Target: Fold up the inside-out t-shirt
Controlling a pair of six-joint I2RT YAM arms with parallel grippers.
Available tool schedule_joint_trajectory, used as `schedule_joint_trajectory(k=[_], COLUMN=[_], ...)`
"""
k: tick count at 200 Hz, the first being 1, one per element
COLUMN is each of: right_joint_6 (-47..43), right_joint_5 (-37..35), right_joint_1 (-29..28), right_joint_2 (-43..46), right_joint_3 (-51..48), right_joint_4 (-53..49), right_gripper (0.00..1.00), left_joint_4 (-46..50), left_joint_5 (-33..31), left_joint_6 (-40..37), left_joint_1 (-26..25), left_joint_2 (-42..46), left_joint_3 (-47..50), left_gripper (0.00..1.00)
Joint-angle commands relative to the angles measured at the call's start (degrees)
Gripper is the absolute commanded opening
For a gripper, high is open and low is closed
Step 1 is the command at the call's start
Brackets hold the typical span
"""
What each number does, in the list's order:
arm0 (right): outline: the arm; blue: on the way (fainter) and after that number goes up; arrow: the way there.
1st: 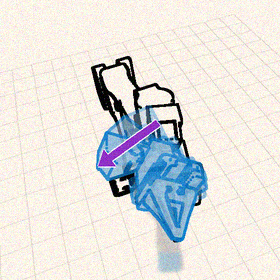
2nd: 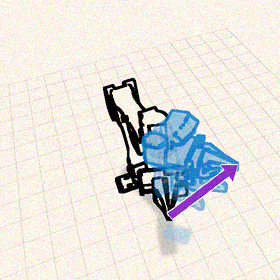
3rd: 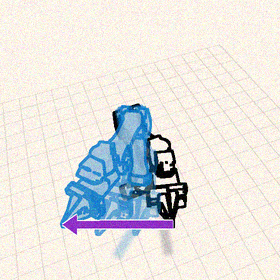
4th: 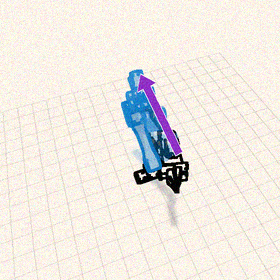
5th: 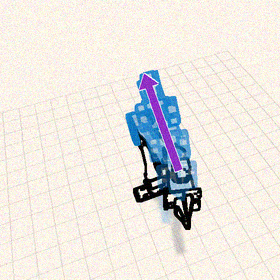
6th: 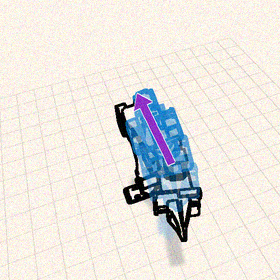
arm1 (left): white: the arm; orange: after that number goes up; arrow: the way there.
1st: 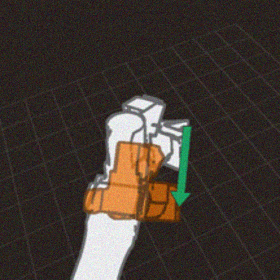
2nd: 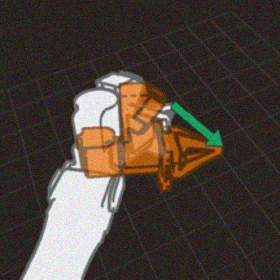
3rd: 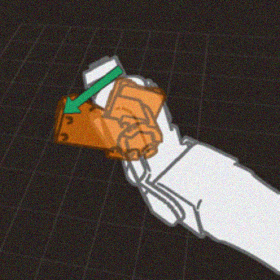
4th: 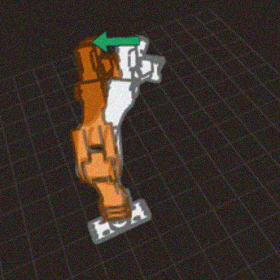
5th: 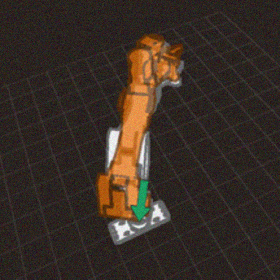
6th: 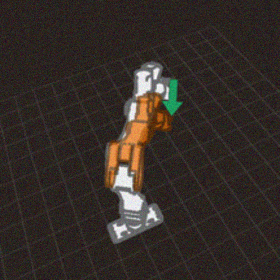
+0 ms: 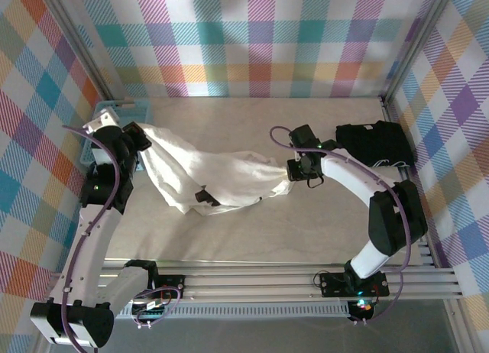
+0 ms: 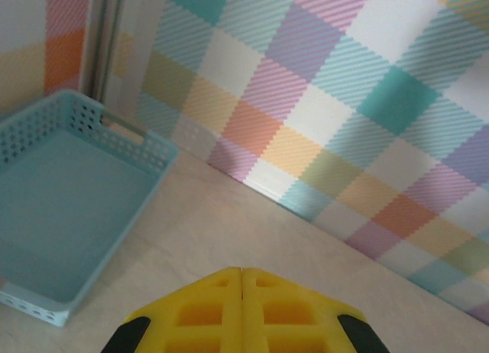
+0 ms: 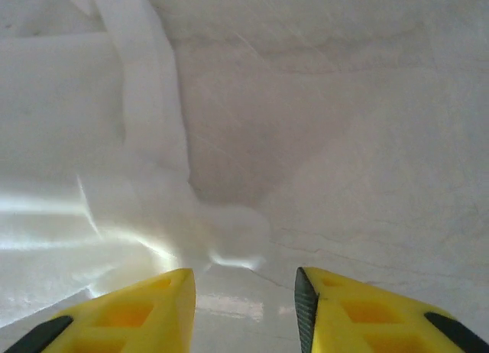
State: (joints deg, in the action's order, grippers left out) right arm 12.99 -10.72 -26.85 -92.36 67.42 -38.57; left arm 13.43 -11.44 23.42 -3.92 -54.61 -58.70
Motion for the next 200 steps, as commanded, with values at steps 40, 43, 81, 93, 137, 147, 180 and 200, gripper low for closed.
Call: schedule_joint_trajectory(k=[40,43,81,93,137,147,180,200], right_joint_6=[6.22,6.37,6.71,5.96,4.06,3.39,0.73,0.12], right_joint_5=[13.36,13.21,7.39,4.79,0.47,-1.82,-10.76,-9.89], right_joint_1=[-2.24,-2.58,-7.31,-8.18,-9.27,-9.27,-8.82,-7.10], right_joint_2=[5.58,5.47,0.14,-2.35,-10.49,-12.34,-12.71,-8.39], right_joint_3=[-7.77,-7.89,-3.71,-1.53,3.26,4.85,6.29,4.09], right_joint_4=[8.90,9.23,8.54,7.48,6.71,5.93,3.84,5.12], right_gripper=[0.61,0.61,0.56,0.53,0.50,0.47,0.20,0.11], left_joint_4=[-0.90,-0.87,-1.04,-1.04,-0.93,-1.12,-0.28,0.14], left_joint_5=[9.39,9.42,10.35,10.54,10.38,10.38,9.83,8.31], left_joint_6=[4.27,4.27,4.35,4.27,3.91,4.00,4.01,4.10], left_joint_1=[0.69,0.67,0.76,0.76,0.75,0.69,0.76,0.76], left_joint_2=[3.70,3.76,3.69,3.75,4.27,4.19,4.38,4.63], left_joint_3=[3.88,4.00,4.73,4.82,5.31,5.51,4.78,4.21], left_gripper=[0.00,0.00,0.00,0.00,0.00,0.00,0.00,0.00])
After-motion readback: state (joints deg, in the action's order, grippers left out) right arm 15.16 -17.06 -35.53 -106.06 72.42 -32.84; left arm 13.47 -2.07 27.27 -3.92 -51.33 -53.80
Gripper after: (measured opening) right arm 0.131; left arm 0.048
